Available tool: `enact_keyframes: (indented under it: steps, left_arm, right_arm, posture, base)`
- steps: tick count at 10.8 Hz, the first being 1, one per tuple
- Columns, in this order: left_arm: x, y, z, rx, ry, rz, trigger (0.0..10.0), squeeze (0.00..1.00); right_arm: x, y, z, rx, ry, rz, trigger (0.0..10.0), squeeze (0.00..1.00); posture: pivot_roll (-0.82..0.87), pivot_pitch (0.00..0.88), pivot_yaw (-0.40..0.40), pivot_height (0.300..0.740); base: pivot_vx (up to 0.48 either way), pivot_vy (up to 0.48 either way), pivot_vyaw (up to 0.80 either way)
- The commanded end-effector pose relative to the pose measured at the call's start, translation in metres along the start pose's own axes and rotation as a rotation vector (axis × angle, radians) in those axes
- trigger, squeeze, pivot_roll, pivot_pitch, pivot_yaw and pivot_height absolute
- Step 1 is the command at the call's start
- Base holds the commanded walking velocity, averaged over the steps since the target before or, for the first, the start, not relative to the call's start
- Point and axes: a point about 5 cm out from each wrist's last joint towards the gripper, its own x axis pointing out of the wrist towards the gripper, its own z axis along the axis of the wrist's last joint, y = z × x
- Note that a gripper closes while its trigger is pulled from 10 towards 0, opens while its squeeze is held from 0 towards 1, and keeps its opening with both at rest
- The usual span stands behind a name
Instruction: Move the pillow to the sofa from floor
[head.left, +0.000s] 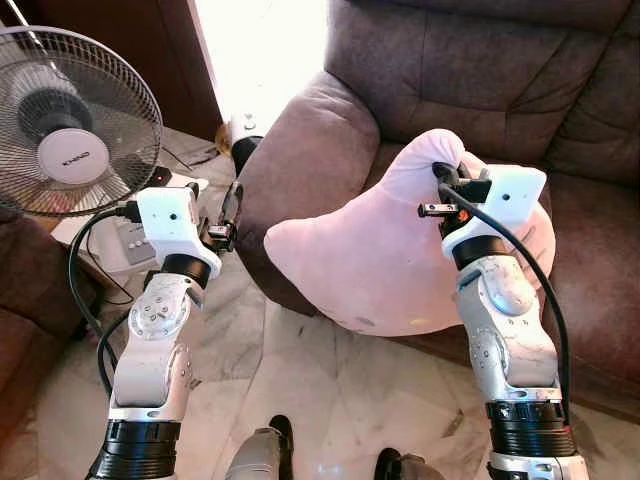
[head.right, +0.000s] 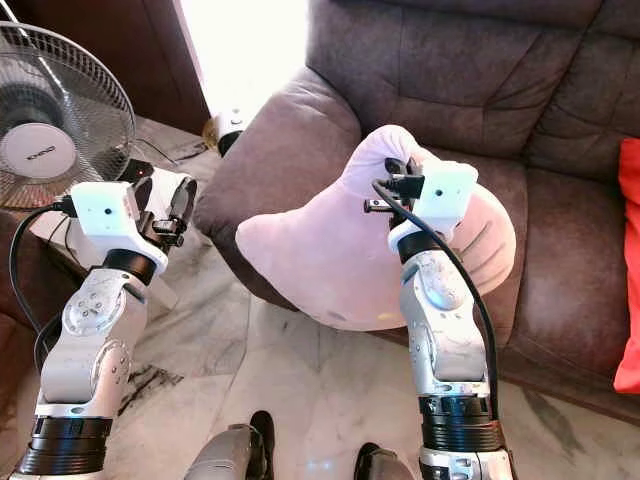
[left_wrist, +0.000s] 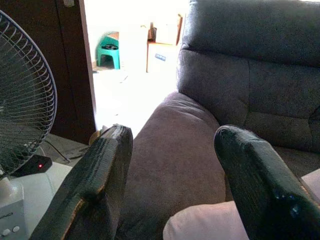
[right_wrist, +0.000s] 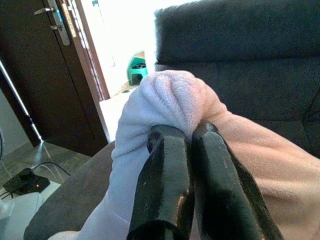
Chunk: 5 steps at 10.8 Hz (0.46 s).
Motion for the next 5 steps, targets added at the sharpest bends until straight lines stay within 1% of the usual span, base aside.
enact_keyframes:
  steps: [1, 5]
  left_arm:
    - [-0.003, 0.001, -0.0008, 0.01, 0.011, -0.003, 10.0, 0.0]
    - [-0.0045, -0.0002, -0.005, -0.006, 0.035, -0.014, 10.0, 0.0]
  right_arm:
    - [0.0022, 0.0044, 0.0197, 0.009, -0.1, 0.017, 10.0, 0.0]
    - [0.0023, 0.006, 0.0153, 0.021, -0.078, 0.012, 10.0, 0.0]
  posture:
    - [0.17, 0.17, 0.013, 0.74]
    - [0.18, 0.171, 0.014, 0.74]
  base:
    - [0.0, 0.0, 0.0]
    - [0.0, 0.0, 0.0]
